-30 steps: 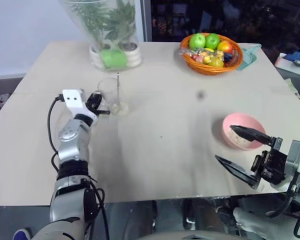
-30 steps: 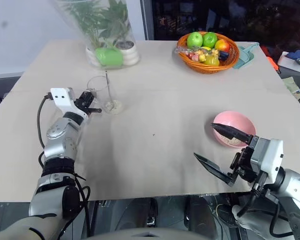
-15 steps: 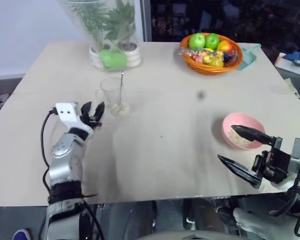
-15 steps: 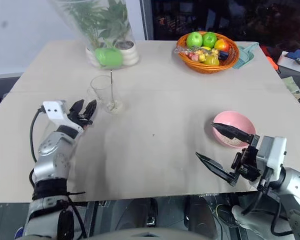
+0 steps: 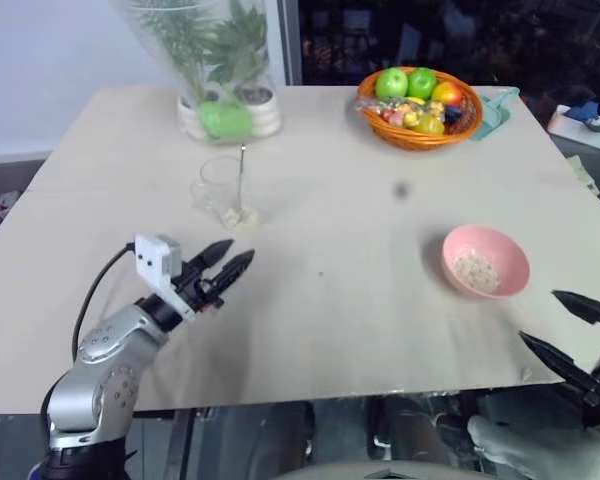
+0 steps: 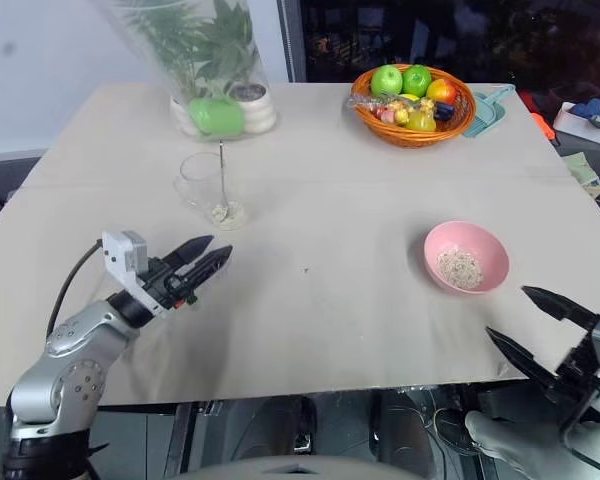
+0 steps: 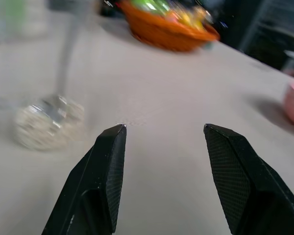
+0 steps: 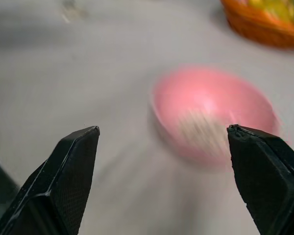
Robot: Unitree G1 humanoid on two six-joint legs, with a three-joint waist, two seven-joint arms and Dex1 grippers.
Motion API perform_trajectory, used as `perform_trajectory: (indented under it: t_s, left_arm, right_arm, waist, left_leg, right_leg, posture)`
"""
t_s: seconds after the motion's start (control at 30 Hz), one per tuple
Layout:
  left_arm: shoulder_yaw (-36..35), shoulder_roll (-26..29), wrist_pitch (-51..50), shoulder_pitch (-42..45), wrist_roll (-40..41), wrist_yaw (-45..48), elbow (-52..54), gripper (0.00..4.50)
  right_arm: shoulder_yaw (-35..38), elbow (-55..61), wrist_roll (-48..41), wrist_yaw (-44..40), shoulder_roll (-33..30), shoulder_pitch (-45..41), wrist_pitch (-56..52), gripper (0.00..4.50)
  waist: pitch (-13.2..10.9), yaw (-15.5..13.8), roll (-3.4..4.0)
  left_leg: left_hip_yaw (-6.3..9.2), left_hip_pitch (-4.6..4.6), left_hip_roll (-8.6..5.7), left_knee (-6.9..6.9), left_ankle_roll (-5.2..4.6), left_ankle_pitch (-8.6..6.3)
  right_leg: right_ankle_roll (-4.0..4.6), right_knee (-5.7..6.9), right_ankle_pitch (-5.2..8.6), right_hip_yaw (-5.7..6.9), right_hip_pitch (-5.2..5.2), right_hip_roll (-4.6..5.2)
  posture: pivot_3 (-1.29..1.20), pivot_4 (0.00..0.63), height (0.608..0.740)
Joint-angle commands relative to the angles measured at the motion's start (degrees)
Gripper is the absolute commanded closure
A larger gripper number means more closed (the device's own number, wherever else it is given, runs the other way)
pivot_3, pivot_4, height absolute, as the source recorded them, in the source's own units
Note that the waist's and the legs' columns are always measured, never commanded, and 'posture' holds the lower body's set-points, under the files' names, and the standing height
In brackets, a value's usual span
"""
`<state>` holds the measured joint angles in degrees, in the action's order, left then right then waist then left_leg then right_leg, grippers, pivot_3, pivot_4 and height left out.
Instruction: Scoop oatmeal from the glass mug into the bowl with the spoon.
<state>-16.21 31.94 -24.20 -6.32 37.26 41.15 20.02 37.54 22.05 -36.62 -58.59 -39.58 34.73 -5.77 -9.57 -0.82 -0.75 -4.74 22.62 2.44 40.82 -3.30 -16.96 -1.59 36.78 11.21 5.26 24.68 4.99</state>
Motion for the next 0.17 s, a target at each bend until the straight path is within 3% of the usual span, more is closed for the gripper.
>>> perform_trajectory:
  t_s: [0.03, 0.17]
  left_arm:
    - [0.53, 1.82, 2.57, -3.38, -1.44, 4.5, 1.62, 1.92]
    - [0.19, 2.68, 3.92, -6.63, -2.27, 6.43, 2.27, 1.92]
  right_arm:
    - [1.6, -3.37, 2.37, 0.3, -1.7, -1.83, 0.22, 0.29]
    - [-0.22, -5.09, 3.77, 1.86, -2.81, -5.83, -1.37, 0.29]
  waist:
    - [0.06, -0.01, 0.11]
    - [0.09, 0.01, 0.17]
  left_leg:
    - [-0.04, 0.0, 0.0, -0.03, 0.0, 0.0]
    - [-0.09, -0.01, 0.0, -0.1, 0.0, 0.0]
  right_leg:
    - [0.0, 0.0, 0.0, -0.03, 0.02, 0.0]
    - [0.0, -0.02, 0.01, -0.09, 0.08, 0.0]
  posture:
    - [0.0, 0.15, 0.74]
    - [0.0, 0.15, 0.74]
